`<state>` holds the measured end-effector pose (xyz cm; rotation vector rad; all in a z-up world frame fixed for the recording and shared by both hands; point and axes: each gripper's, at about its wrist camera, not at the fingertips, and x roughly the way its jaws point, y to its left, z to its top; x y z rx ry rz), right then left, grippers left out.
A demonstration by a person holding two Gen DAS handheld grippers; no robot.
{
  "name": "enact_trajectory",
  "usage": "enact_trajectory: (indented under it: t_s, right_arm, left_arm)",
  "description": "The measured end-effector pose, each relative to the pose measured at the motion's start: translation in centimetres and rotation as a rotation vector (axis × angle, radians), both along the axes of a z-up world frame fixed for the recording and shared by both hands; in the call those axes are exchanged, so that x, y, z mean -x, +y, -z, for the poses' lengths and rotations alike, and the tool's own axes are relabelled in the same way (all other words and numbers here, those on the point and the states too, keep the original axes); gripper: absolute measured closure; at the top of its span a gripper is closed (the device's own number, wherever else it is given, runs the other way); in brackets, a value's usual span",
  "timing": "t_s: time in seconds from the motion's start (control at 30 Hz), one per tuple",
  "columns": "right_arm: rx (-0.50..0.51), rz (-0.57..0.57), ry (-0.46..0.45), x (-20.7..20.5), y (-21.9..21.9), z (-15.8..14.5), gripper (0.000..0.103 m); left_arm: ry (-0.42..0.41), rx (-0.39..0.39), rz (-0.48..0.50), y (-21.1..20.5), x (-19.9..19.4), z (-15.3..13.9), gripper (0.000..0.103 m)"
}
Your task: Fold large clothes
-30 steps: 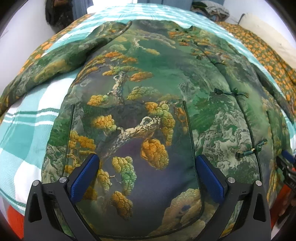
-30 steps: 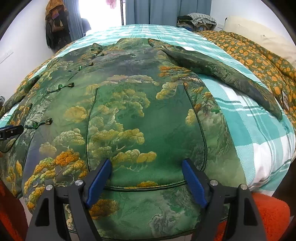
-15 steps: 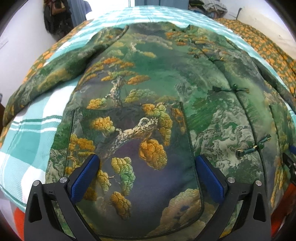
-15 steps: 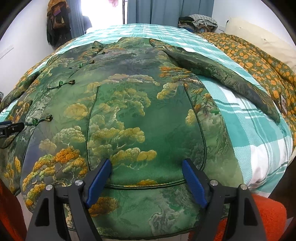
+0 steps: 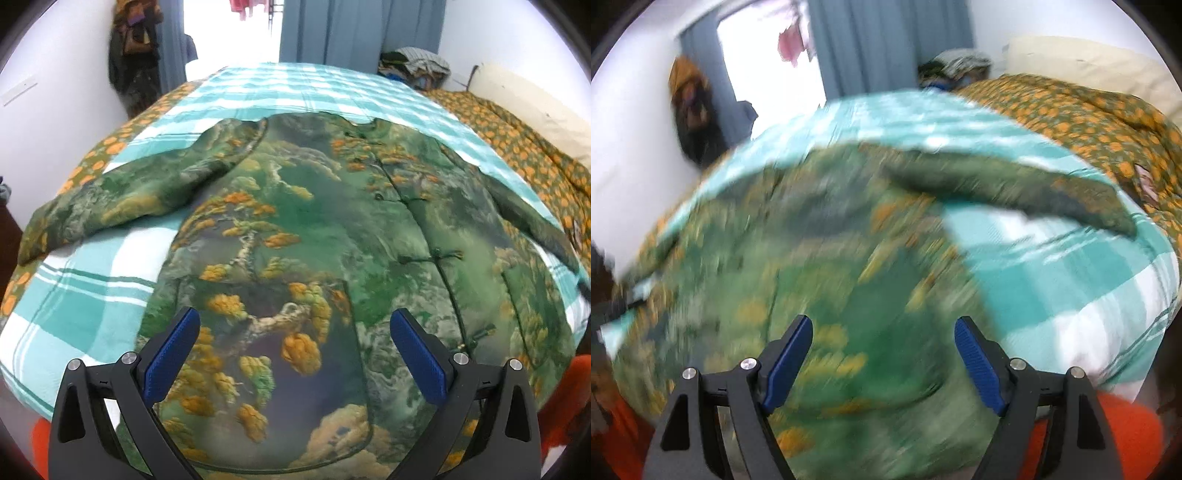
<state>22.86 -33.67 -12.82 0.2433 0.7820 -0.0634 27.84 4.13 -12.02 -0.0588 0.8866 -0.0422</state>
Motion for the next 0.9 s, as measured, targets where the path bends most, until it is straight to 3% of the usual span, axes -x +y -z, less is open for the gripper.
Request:
enact_trajectory:
  t_s: [0.13, 0.27, 0.33, 0.47, 0.5, 0.57, 0.6, 0.63, 0.7, 0.9]
  right_arm:
    - [-0.143, 0.234, -0.032, -2.8, -11.0, 0.2, 0.022]
    - [-0.337, 0.520, 0.005, -4.9, -21.6, 4.5, 0.022]
    - [-0.429, 0.609, 0.022, -5.9, -25.2, 6.9, 0.022]
    - [-0.535, 0.735, -0.057, -7.1, -29.0, 9.3, 0.023]
    - [-0.535, 0.775, -0.079, -7.3, -29.6, 9.4, 0.029]
    - [-0.486, 0.850, -0.059, -7.9, -30.2, 9.3, 0.060]
    - [-0.469, 0.862, -0.053, -8.0, -30.3, 9.1, 0.080]
    - [-0.436, 0.863, -0.064, -8.2, -29.9, 8.4, 0.088]
    - [-0.317, 0.786, -0.119, -8.9, -28.0, 5.3, 0.092]
    - [-0.013, 0.340, -0.313, -10.1, -15.6, -6.1, 0.094]
  left_arm:
    - [0.017, 0.023, -0.027, 0.8, -0.1, 0.7, 0.001]
    - [0.044, 0.015, -0.035, 0.8, -0.2, 1.7, 0.001]
    - [0.059, 0.011, -0.033, 0.7, -0.3, 2.2, 0.001]
    - [0.071, -0.014, -0.023, 0.3, -0.3, 2.6, 0.001]
    - [0.073, -0.018, -0.022, 0.3, -0.3, 2.7, 0.001]
    - [0.078, -0.021, -0.024, 0.3, -0.4, 2.9, 0.001]
    - [0.081, -0.018, -0.027, 0.4, -0.4, 2.9, 0.001]
    - [0.084, -0.013, -0.032, 0.6, -0.5, 3.0, 0.001]
    - [0.084, -0.002, -0.041, 0.9, -0.4, 3.1, 0.001]
    - [0.070, 0.017, -0.047, 1.2, -0.3, 2.7, 0.001]
